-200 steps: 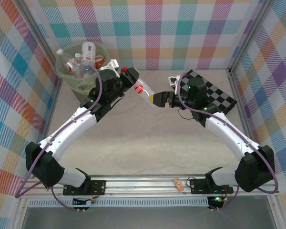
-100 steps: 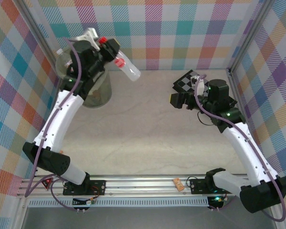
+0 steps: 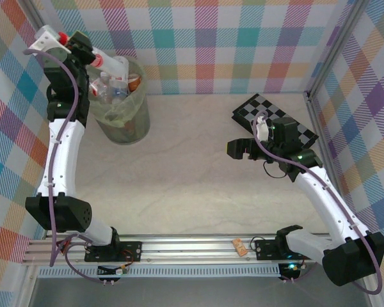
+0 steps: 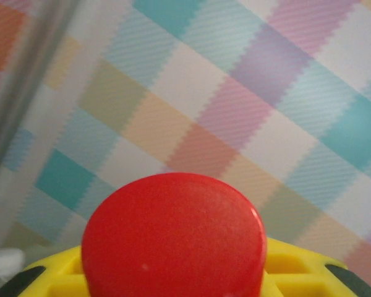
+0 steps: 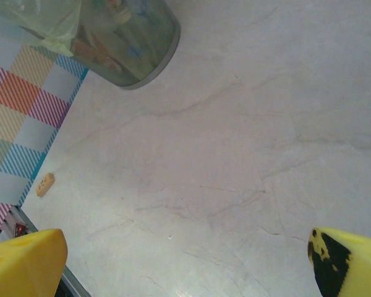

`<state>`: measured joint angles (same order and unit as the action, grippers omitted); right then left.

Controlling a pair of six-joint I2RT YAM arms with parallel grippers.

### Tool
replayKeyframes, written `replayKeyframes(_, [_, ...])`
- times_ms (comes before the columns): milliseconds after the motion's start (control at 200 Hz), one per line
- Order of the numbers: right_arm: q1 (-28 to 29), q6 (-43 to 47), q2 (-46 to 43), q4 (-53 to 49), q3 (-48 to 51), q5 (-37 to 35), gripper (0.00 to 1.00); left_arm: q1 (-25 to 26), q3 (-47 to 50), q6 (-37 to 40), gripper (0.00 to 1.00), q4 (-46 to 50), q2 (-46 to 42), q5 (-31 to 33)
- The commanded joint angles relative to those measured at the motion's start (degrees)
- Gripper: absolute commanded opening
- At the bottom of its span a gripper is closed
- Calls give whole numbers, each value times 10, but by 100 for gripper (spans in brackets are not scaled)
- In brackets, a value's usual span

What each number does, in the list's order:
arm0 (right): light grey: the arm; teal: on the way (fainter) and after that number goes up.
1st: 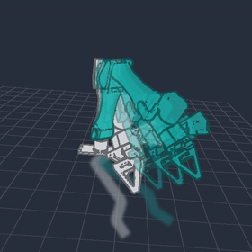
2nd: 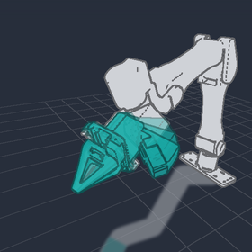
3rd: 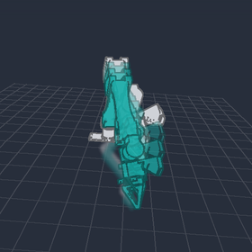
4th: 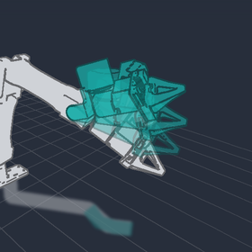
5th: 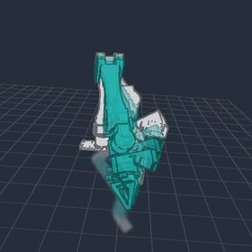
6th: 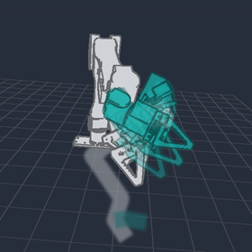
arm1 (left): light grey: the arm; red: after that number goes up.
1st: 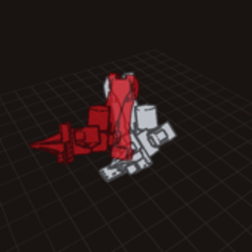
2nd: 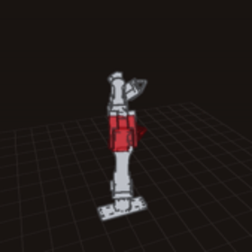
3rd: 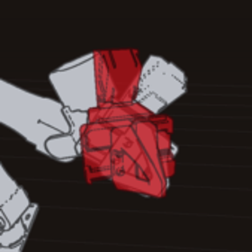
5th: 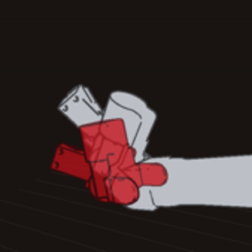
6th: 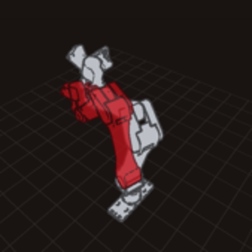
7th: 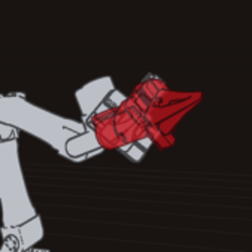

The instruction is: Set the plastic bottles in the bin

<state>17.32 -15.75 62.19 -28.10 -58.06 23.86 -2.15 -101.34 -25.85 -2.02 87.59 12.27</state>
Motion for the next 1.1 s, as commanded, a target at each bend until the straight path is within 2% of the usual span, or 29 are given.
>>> replayKeyframes(0, [2, 14, -6, -12, 7, 16, 99, -8, -5, 20, 37, -89, 23, 79])
replayKeyframes(115, [3, 20, -10, -25, 7, 20, 100, -9, -21, 43, 36, -126, 63, 136])
replayKeyframes(225, [3, 30, -14, -44, 4, 24, 99, -10, -70, 79, 36, -137, 114, 163])
replayKeyframes(660, [3, 50, -23, -77, 10, 29, 100, -26, -309, 157, 36, 37, 287, 156])
replayKeyframes(850, [3, 57, -8, -76, 8, 46, 100, -42, -387, 193, 38, 115, 349, 128])
replayKeyframes(1095, [3, 74, -3, -77, 5, 73, 100, -45, -410, 276, 43, 126, 395, 16])
